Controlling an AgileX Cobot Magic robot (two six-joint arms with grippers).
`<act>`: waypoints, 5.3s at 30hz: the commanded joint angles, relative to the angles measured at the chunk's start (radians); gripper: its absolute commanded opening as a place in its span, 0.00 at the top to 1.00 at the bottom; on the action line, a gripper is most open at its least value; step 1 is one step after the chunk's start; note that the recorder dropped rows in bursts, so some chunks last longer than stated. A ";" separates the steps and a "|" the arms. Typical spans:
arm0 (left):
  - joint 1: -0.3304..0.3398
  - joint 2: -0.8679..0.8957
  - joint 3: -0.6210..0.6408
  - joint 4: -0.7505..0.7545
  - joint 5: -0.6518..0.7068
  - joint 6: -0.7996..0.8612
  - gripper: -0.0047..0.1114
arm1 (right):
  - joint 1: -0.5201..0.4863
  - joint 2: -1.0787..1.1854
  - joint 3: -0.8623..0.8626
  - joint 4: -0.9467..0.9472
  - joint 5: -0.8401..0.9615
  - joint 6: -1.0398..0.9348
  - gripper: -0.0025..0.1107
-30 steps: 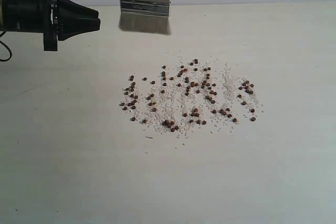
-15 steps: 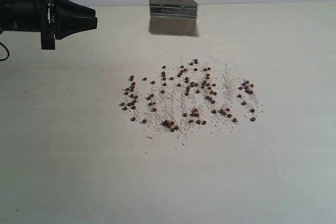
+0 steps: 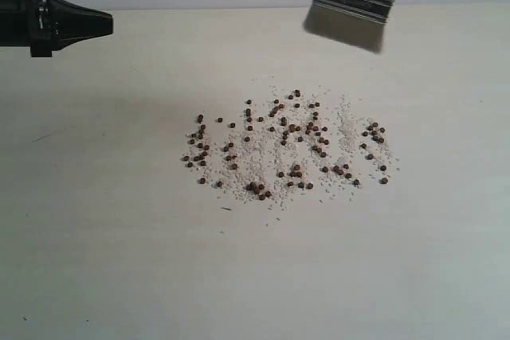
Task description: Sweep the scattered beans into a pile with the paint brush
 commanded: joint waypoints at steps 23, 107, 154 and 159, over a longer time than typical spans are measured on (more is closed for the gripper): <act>0.052 -0.562 0.876 -0.507 -0.007 0.220 0.96 | -0.102 -0.588 0.691 0.021 -0.355 -0.097 0.98; 0.052 -1.147 1.184 -0.469 -0.007 0.017 0.96 | 0.342 -0.628 1.076 -1.731 -2.402 2.430 0.98; 0.052 -1.147 1.184 -0.469 -0.007 0.017 0.96 | 1.114 0.227 0.344 -0.593 -2.432 1.261 0.98; 0.052 -1.147 1.184 -0.469 -0.007 0.017 0.96 | 1.107 0.198 0.344 -0.578 -2.432 1.153 0.98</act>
